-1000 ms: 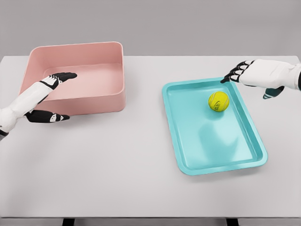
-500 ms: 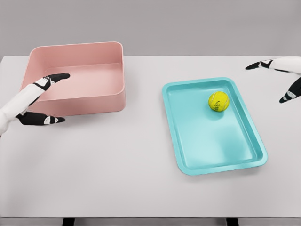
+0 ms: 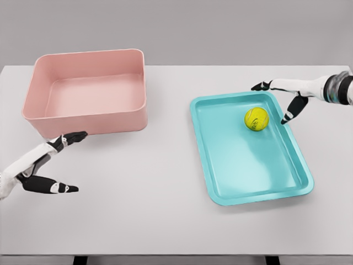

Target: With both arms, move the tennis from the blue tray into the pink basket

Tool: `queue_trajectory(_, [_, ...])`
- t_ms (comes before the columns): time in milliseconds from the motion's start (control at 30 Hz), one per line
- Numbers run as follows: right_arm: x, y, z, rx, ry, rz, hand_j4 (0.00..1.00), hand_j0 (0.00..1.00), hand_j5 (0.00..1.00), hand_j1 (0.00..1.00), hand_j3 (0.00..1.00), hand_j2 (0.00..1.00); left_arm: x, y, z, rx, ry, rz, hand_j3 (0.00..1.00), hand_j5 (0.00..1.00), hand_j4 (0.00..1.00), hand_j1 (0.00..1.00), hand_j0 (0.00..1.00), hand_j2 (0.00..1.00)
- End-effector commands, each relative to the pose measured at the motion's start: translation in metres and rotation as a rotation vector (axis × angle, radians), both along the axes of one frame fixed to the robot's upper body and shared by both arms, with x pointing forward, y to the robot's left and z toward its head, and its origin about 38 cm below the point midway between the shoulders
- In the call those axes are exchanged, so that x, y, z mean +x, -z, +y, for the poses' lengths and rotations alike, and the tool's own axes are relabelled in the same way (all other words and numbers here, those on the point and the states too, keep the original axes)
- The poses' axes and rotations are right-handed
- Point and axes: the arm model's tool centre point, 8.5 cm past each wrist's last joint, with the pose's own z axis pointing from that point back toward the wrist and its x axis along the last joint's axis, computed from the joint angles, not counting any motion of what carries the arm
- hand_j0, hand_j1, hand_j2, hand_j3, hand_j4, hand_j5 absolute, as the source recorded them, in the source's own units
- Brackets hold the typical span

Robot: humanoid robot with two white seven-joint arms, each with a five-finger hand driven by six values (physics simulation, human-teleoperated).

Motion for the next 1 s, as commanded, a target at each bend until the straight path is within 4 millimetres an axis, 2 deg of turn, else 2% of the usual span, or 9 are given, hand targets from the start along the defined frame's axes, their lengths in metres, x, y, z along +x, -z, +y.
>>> queue_trajectory(0, [0.002, 0.007, 0.01, -0.007, -0.015, 0.006, 1.0, 1.0, 1.0, 1.0, 1.0, 1.0, -0.003, 0.006, -0.001, -0.052, -0.013, 0.047, 1.0, 1.0, 1.0, 1.0, 1.0, 1.0])
queue_trajectory(100, [0.0, 0.012, 0.022, -0.011, -0.047, 0.015, 1.0, 1.0, 1.0, 1.0, 1.0, 1.0, -0.003, 0.006, 0.0, -0.057, -0.02, 0.048, 1.0, 1.0, 1.0, 1.0, 1.0, 1.0])
queue_trajectory(200, [-0.003, 0.004, 0.03, -0.013, -0.083, -0.006, 1.0, 1.0, 1.0, 1.0, 1.0, 1.0, -0.001, 0.004, 0.002, -0.047, -0.018, 0.042, 1.0, 1.0, 1.0, 1.0, 1.0, 1.0])
queue_trajectory(500, [-0.004, 0.029, 0.027, -0.064, -0.078, 0.046, 1.0, 1.0, 1.0, 1.0, 1.0, 1.0, 0.0, 0.004, 0.013, -0.018, -0.036, 0.051, 1.0, 1.0, 1.0, 1.0, 1.0, 1.0])
queue_trajectory(867, [-0.003, 0.031, 0.029, -0.071, -0.084, 0.046, 1.0, 1.0, 1.0, 1.0, 1.0, 1.0, 0.0, 0.005, 0.013, -0.019, -0.039, 0.051, 1.0, 1.0, 1.0, 1.0, 1.0, 1.0])
queue_trajectory(967, [-0.003, 0.031, 0.029, -0.082, -0.086, 0.044, 0.95, 0.95, 0.95, 0.95, 0.95, 0.95, 0.0, 0.006, 0.014, -0.018, -0.04, 0.054, 1.0, 1.0, 1.0, 1.0, 1.0, 1.0])
